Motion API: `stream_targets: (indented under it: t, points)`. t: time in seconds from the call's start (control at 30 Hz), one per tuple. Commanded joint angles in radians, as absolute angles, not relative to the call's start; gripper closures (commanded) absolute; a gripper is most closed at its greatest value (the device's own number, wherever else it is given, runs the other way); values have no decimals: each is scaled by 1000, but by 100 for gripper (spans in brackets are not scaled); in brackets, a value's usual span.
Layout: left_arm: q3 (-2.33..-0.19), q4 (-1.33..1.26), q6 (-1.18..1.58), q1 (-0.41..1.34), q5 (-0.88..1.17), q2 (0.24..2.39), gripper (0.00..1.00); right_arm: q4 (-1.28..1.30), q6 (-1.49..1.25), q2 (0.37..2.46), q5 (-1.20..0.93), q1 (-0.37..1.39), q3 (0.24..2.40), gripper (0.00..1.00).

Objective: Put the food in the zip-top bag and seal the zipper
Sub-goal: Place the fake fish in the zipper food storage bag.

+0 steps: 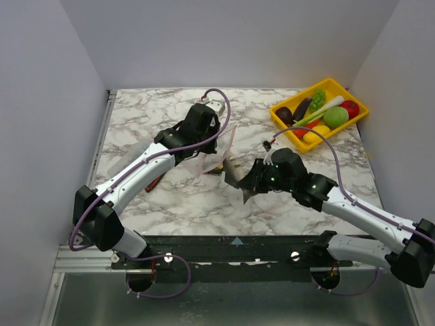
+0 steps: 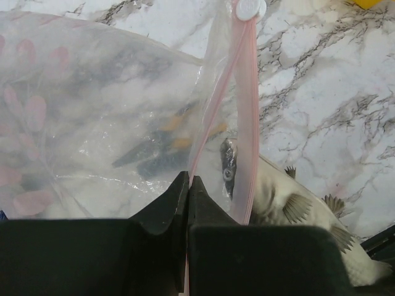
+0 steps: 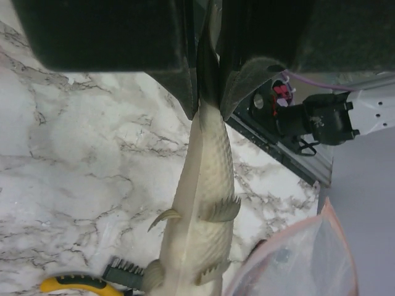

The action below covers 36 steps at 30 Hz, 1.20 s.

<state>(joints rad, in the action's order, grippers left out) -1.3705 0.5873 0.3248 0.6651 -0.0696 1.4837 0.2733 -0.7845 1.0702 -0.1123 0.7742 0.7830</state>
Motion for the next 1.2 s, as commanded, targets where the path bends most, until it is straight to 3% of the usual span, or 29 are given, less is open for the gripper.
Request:
stream_targets:
  t: [0.0, 0.2, 0.5, 0.63, 0.97, 1.17]
  points:
    - [-1294, 497, 284, 663, -91, 1407, 100, 359, -797, 1022, -20, 811, 853, 100]
    - [-1258, 452, 251, 664, -95, 1354, 100, 554, -729, 911, 63, 812, 919, 100]
    - [-1309, 370, 139, 663, -109, 1402, 100, 568, -719, 917, -180, 812, 977, 100]
    - [-1237, 316, 131, 663, -132, 1354, 100, 573, -727, 911, -259, 812, 982, 100]
    - [-1232, 334, 254, 666, -118, 1343, 100, 464, -879, 1020, -261, 811, 1060, 100]
    - [-1232, 345, 295, 682, -101, 1328, 100, 482, -959, 1139, -95, 811, 1122, 100]
